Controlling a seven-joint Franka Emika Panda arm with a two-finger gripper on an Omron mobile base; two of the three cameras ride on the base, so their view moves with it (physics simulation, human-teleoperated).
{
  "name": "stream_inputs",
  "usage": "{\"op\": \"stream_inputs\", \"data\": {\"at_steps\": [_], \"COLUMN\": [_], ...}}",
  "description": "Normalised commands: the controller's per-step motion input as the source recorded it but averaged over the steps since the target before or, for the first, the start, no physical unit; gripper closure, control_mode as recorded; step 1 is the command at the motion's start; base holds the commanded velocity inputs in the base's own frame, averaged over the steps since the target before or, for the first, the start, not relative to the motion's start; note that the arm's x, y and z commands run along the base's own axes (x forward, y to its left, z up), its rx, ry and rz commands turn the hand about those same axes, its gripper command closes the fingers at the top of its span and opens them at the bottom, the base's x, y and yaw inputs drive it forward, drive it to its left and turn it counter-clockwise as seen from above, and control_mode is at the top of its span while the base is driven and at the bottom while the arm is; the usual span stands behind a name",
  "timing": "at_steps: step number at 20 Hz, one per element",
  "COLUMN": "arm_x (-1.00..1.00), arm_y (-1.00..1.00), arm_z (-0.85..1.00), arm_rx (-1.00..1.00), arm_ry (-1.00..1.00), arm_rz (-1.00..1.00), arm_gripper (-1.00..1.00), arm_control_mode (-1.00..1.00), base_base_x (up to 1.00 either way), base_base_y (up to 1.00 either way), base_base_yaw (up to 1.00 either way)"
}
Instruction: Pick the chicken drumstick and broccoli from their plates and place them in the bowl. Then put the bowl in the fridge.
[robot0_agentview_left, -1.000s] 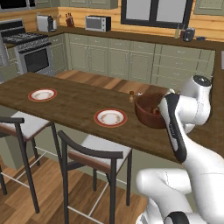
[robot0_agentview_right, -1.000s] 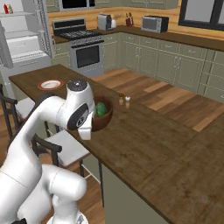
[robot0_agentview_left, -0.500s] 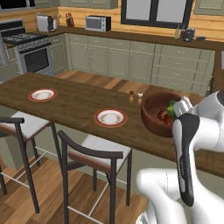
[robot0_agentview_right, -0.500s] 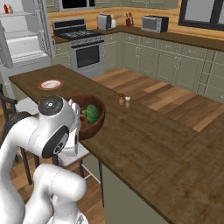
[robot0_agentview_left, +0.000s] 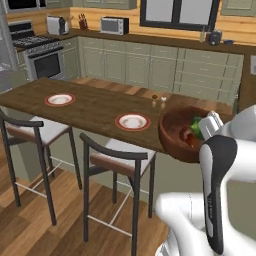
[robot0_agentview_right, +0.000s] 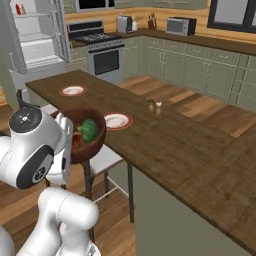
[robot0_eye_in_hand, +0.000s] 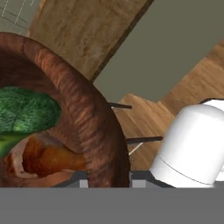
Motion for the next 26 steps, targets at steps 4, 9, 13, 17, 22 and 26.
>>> {"op": "stream_inputs", "data": {"at_steps": [4,9,13,17,22,26], "arm_x": [0.00,0.00,0.00,0.00,0.00,0.00], "arm_y": [0.00,0.00,0.00,0.00,0.00,0.00], "arm_z": [0.00,0.00,0.00,0.00,0.00,0.00], "arm_rx": [0.00,0.00,0.00,0.00,0.00,0.00], "arm_ry": [0.00,0.00,0.00,0.00,0.00,0.00], "arm_rz": [0.00,0.00,0.00,0.00,0.00,0.00], "arm_gripper": [1.00,1.00,1.00,1.00,1.00,1.00], "arm_control_mode": [1.00,1.00,1.00,1.00,1.00,1.00], "base_base_x": [-0.80,-0.05,0.29,0.58,0.67,0.59], "base_base_y": [0.78,1.00,1.00,1.00,1.00,1.00], "base_base_yaw": [0.01,0.00,-0.04,-0.16,-0.16,-0.15]}}
